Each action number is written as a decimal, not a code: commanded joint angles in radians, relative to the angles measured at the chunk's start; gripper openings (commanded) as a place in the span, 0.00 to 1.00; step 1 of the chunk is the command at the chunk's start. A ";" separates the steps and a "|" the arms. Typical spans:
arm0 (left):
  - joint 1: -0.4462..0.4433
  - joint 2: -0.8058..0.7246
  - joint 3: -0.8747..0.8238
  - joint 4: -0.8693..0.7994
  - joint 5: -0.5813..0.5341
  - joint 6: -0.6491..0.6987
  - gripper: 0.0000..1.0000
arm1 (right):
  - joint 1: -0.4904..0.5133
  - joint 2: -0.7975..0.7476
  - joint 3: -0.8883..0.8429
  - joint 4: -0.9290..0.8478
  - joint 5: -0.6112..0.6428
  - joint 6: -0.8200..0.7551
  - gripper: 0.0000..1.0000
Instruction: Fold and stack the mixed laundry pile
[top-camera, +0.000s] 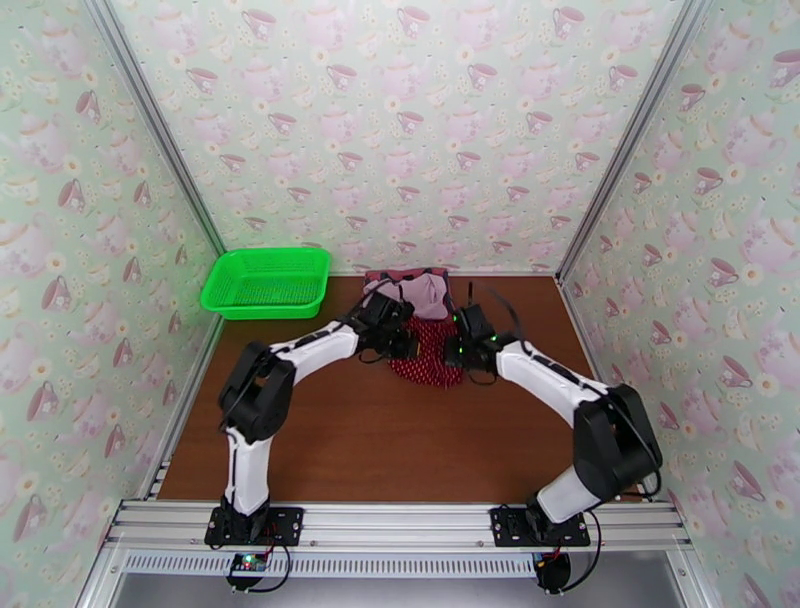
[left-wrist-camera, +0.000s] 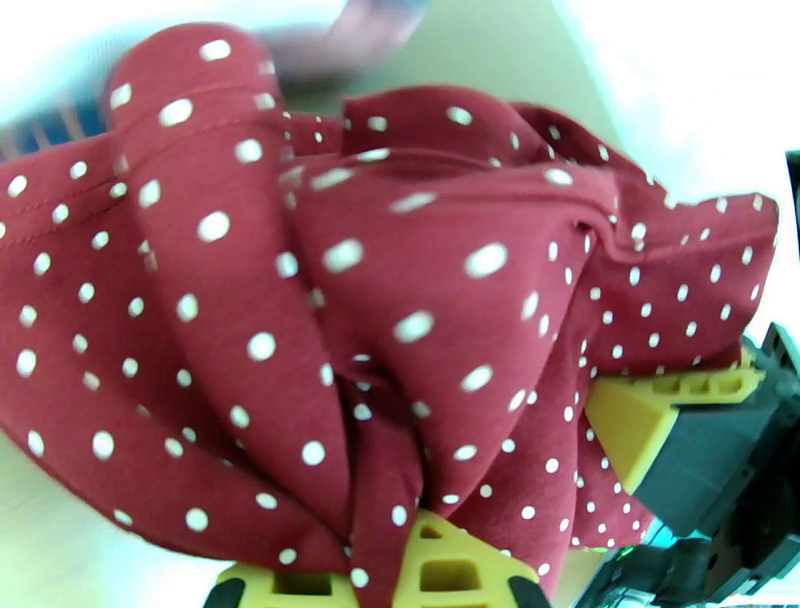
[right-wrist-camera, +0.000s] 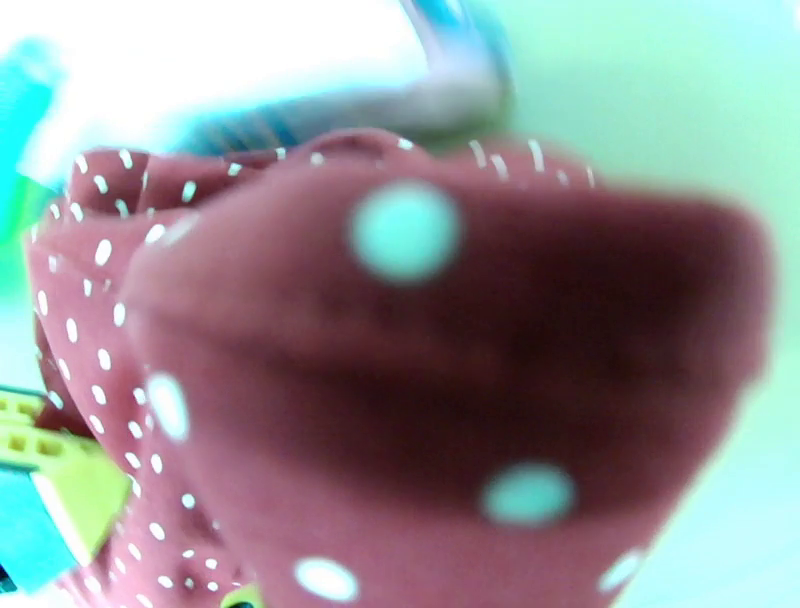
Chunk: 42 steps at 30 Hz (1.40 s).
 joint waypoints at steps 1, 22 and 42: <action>0.021 -0.076 0.096 -0.023 -0.086 0.004 0.00 | 0.000 -0.015 0.138 -0.032 0.044 -0.161 0.00; 0.270 0.538 0.680 0.081 -0.112 0.038 0.00 | -0.157 0.956 1.252 -0.149 -0.124 -0.317 0.00; 0.310 0.557 0.814 0.032 -0.075 -0.006 1.00 | -0.221 0.966 1.287 -0.163 -0.204 -0.231 0.58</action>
